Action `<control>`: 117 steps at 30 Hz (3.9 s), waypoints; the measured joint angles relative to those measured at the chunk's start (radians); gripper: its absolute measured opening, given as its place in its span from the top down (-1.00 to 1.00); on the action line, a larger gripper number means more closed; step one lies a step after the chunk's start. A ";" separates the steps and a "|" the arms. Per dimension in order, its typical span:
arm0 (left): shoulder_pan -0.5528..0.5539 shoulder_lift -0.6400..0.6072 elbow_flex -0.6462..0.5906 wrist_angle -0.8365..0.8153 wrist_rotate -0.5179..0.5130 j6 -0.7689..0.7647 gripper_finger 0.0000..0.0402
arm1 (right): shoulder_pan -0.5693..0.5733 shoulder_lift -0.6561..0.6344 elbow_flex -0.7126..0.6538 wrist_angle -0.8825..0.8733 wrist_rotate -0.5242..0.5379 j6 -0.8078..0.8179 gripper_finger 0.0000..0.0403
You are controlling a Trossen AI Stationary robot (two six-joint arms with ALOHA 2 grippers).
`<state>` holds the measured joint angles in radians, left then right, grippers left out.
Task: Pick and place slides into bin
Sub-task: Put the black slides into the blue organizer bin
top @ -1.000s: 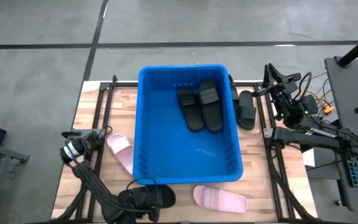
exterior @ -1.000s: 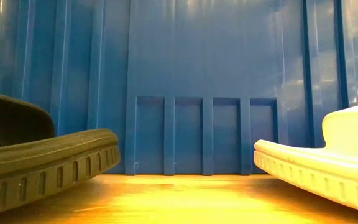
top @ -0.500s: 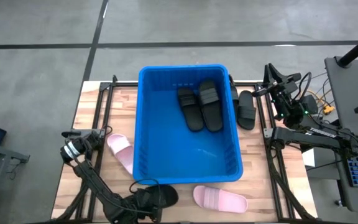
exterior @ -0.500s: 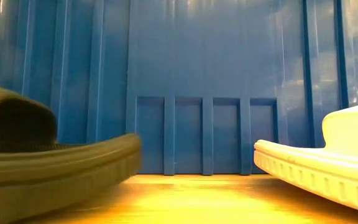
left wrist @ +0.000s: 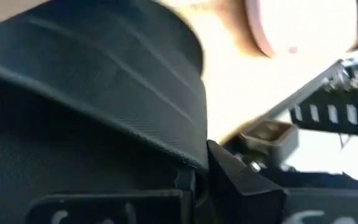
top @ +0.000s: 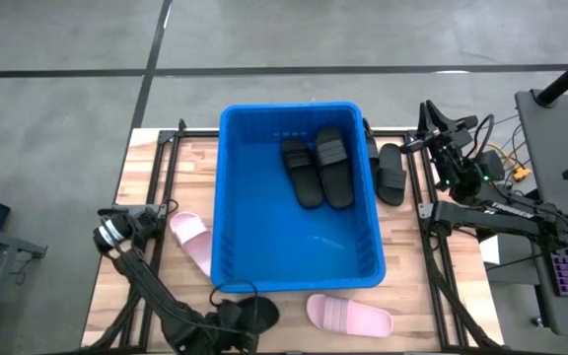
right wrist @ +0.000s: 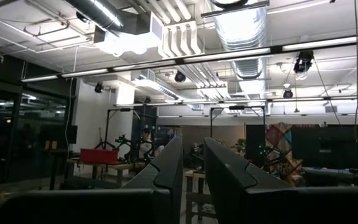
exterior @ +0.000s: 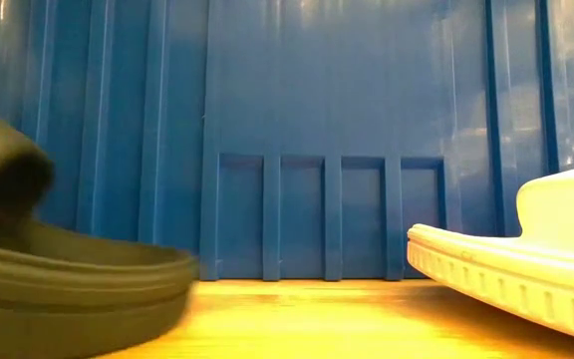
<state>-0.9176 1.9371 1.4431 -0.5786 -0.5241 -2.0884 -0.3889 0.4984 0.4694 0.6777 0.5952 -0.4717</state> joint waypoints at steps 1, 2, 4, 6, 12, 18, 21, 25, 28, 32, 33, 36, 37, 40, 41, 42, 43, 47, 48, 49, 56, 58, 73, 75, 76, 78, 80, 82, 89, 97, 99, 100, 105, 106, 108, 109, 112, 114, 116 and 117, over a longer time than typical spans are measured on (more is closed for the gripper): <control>0.000 -0.012 0.001 0.000 0.003 0.012 0.99 | 0.000 0.000 0.000 0.000 0.000 0.000 0.72; 0.000 -0.025 0.001 -0.001 0.005 0.025 0.99 | 0.000 0.000 0.000 0.000 0.000 0.000 0.72; 0.001 -0.057 0.001 0.000 0.005 0.053 0.99 | 0.000 0.000 0.000 0.000 0.000 0.000 0.72; 0.003 -0.090 0.002 0.003 -0.005 0.081 0.99 | 0.000 0.000 0.000 0.000 0.000 0.000 0.72; 0.009 -0.179 0.002 0.106 -0.015 0.251 1.00 | 0.000 0.000 0.000 0.000 0.000 0.000 0.72; 0.052 -0.232 0.003 0.300 -0.028 0.537 1.00 | 0.000 0.000 0.000 0.000 0.000 0.000 0.72; 0.078 -0.246 0.003 0.355 -0.033 0.617 1.00 | 0.000 0.000 0.000 0.000 0.000 0.000 0.72; 0.112 -0.263 0.003 0.451 -0.092 0.763 1.00 | 0.000 0.000 0.000 0.000 0.000 0.000 0.72; 0.138 -0.278 0.003 0.552 -0.132 0.879 1.00 | 0.000 0.000 0.000 0.000 0.000 0.000 0.72; 0.155 -0.310 0.004 0.642 -0.184 0.992 1.00 | 0.000 0.000 0.000 0.000 0.000 0.000 0.72; 0.159 -0.319 0.004 0.641 -0.213 1.008 1.00 | 0.000 0.000 0.000 0.000 0.000 0.000 0.72; 0.177 -0.340 0.004 0.640 -0.344 1.053 1.00 | 0.000 0.000 0.000 0.000 0.000 0.000 0.72; 0.187 -0.349 0.004 0.639 -0.399 1.069 1.00 | 0.000 0.000 0.000 0.000 0.000 0.000 0.72; 0.221 -0.367 0.004 0.643 -0.516 1.137 1.00 | 0.000 0.000 0.000 0.000 0.000 0.000 0.72; 0.234 -0.369 0.004 0.643 -0.544 1.156 1.00 | 0.000 0.000 0.000 0.000 0.000 0.000 0.72; 0.251 -0.370 0.004 0.643 -0.560 1.174 1.00 | 0.000 0.000 0.000 0.000 0.000 0.000 0.72; 0.268 -0.371 0.004 0.641 -0.558 1.188 1.00 | 0.000 0.000 0.000 0.000 0.000 0.001 0.72; 0.356 -0.371 0.004 0.642 -0.560 1.233 1.00 | 0.000 0.000 0.000 0.000 0.000 0.023 0.72; 0.379 -0.370 0.004 0.642 -0.571 1.241 1.00 | 0.000 0.000 0.000 0.000 0.000 0.029 0.72; 0.403 -0.367 0.004 0.642 -0.584 1.253 1.00 | 0.000 0.000 0.000 0.000 0.000 0.033 0.72; 0.573 -0.346 0.004 0.651 -0.725 1.268 1.00 | 0.000 0.000 0.000 0.000 0.000 0.036 0.72; 0.620 -0.334 0.004 0.654 -0.765 1.218 1.00 | 0.000 0.000 0.000 -0.001 0.000 0.041 0.72; 0.852 -0.154 -0.001 0.654 -0.759 0.752 1.00 | 0.000 0.000 0.000 -0.002 0.000 0.166 0.72; 0.869 -0.118 -0.001 0.652 -0.773 0.706 1.00 | 0.000 0.000 0.000 -0.002 0.000 0.165 0.72; 0.876 -0.102 -0.001 0.649 -0.775 0.685 1.00 | 0.000 0.000 0.000 -0.002 0.000 0.166 0.72; 0.890 -0.075 -0.002 0.641 -0.777 0.683 1.00 | 0.000 0.000 0.000 -0.002 0.000 0.165 0.72; 0.902 -0.054 -0.002 0.639 -0.781 0.683 1.00 | 0.000 0.000 0.000 -0.002 0.000 0.165 0.72; 0.914 -0.040 -0.002 0.640 -0.781 0.680 1.00 | 0.000 0.000 0.000 -0.002 0.000 0.166 0.72; 0.949 -0.029 -0.033 0.620 -0.788 0.680 1.00 | 0.000 0.000 0.000 -0.002 0.000 0.166 0.72; 0.950 -0.036 -0.060 0.486 -0.655 0.355 1.00 | 0.000 0.000 0.000 -0.010 0.000 0.161 0.72; 0.949 -0.036 -0.060 0.402 -0.675 0.315 1.00 | 0.000 0.000 0.000 -0.011 0.000 0.160 0.72; 0.951 -0.036 -0.060 0.376 -0.687 0.313 1.00 | 0.000 0.000 0.000 -0.010 0.000 0.160 0.72; 0.965 -0.051 -0.059 0.302 -0.685 0.311 1.00 | 0.000 0.000 0.000 -0.018 0.000 0.158 0.72; 0.969 -0.051 -0.060 0.287 -0.680 0.308 1.00 | 0.000 0.000 0.000 -0.019 0.000 0.158 0.72; 0.979 -0.051 -0.062 0.235 -0.639 0.240 1.00 | 0.000 0.000 0.000 -0.019 0.000 0.157 0.72; 0.983 -0.051 -0.062 0.196 -0.617 0.189 1.00 | 0.000 0.000 0.000 -0.019 0.001 0.157 0.72; 0.990 -0.042 -0.062 0.083 -0.616 0.079 1.00 | 0.000 0.000 0.000 -0.019 0.000 0.157 0.72; 1.002 -0.039 -0.063 0.059 -0.601 0.043 1.00 | 0.000 0.000 0.000 -0.019 0.000 0.157 0.72; 1.022 -0.037 -0.063 0.067 -0.558 0.055 1.00 | 0.000 0.000 0.000 -0.019 0.000 0.159 0.72; 1.031 -0.028 -0.062 0.078 -0.543 0.068 1.00 | 0.000 0.000 0.000 -0.019 0.000 0.160 0.72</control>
<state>0.1130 1.9095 1.3808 -0.5008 -1.0667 -2.0205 -0.3888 0.4985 0.4694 0.6586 0.5953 -0.3119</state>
